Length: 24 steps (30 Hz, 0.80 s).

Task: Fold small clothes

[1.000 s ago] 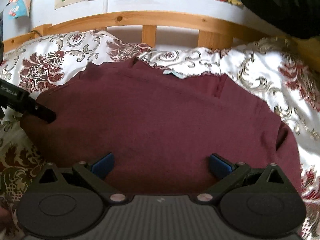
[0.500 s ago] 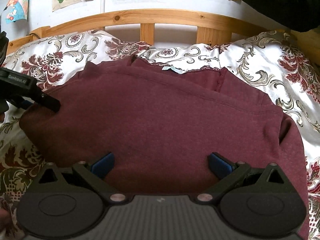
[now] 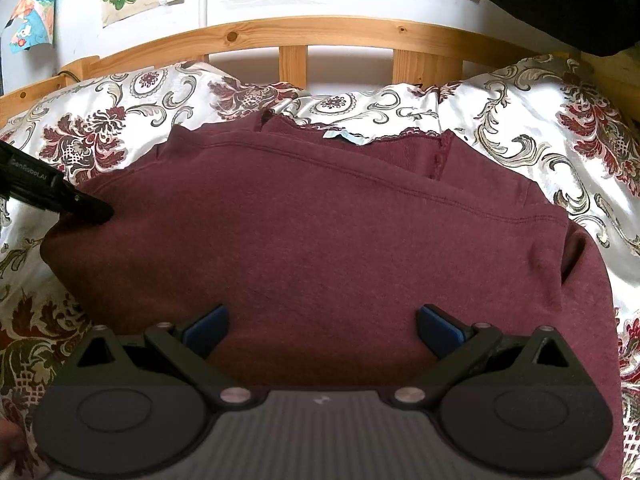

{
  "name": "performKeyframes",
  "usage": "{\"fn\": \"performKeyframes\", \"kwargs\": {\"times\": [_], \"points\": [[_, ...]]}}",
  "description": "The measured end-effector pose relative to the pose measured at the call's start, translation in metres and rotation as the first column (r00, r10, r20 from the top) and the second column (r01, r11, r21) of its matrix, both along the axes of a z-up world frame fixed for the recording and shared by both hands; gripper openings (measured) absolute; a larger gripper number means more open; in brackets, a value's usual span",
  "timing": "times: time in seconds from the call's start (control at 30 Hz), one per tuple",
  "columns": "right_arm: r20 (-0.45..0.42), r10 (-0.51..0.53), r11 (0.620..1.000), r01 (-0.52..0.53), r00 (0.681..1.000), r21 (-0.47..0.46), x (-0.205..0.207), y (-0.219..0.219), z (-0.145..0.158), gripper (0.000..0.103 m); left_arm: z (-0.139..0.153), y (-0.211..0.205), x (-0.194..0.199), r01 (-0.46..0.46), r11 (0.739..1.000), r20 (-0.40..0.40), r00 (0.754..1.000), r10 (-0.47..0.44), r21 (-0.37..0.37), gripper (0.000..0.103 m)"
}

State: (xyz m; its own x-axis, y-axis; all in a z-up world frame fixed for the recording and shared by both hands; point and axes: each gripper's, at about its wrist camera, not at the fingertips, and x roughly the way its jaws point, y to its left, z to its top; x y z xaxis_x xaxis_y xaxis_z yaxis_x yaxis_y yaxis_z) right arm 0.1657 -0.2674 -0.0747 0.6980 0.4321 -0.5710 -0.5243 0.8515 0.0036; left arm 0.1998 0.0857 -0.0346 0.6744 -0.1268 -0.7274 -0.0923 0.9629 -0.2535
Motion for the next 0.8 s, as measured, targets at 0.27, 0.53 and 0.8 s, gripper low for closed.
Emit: {"fn": "performKeyframes", "kwargs": {"times": [0.27,0.53,0.8], "points": [[-0.038,0.012,1.000,-0.012,0.999,-0.015,0.005,0.001,0.010,0.103,0.044,-0.031,-0.001,0.035,0.999,0.076,0.996,-0.036,0.020,0.018],[0.045,-0.079,0.996,0.080,0.996,-0.032,0.026,-0.029,0.032,0.103,0.086,-0.101,0.017,0.196,0.980,0.133,0.971,-0.197,0.021,0.016],[0.003,-0.252,0.966,0.251,0.968,0.057,0.053,-0.080,0.038,0.103,0.055,-0.156,0.034,0.332,0.943,0.006,0.943,-0.332,-0.013,0.011]]}}
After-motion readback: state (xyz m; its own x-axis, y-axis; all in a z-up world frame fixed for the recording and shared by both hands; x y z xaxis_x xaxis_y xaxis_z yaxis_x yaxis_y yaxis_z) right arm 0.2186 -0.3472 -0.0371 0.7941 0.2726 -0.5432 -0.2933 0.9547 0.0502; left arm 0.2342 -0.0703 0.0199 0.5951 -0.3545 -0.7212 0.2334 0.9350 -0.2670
